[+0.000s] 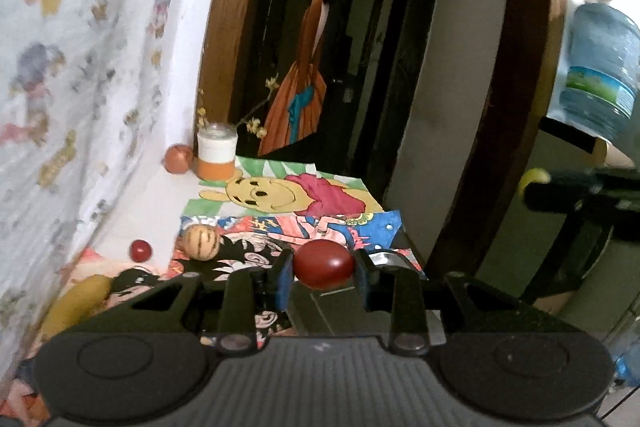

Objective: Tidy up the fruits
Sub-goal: 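Carry the tomato and grape over the metal tray and open both tools to drop them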

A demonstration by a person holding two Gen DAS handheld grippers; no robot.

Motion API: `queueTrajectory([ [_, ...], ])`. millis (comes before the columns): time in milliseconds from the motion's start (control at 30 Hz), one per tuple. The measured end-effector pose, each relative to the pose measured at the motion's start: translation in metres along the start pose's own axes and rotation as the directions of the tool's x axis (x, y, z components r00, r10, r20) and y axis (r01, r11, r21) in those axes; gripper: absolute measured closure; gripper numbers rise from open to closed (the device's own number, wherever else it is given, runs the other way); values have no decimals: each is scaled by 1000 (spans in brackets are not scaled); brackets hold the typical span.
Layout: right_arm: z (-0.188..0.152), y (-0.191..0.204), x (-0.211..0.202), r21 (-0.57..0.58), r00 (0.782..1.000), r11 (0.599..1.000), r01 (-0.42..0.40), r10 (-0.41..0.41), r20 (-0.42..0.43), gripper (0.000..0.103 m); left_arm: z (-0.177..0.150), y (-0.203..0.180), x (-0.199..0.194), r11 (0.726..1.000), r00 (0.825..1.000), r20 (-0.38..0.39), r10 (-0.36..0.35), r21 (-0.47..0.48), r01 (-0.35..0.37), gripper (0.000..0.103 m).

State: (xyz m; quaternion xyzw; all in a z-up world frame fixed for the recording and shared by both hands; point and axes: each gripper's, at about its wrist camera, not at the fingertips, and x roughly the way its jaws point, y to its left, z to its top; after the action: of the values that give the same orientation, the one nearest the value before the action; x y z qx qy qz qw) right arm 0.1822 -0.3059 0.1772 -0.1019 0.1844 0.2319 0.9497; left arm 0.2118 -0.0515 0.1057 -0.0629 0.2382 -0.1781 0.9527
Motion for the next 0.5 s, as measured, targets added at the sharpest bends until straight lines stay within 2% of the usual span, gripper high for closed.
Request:
queueTrajectory([
  [167,-20,-20,64,-22,997,999,38,-39,-63,76,10,8,49,1000,999,-53,-8,-9,7,68],
  [300,-40,-37,113,5,992,999,31,-30,-126,76,8,10,94,1000,996,-93,-14,8,15,68],
  [500,-70,-60,170,17,976,1000,24,-20,-215,76,-4,18,158,998,980,-188,-61,2,63,68],
])
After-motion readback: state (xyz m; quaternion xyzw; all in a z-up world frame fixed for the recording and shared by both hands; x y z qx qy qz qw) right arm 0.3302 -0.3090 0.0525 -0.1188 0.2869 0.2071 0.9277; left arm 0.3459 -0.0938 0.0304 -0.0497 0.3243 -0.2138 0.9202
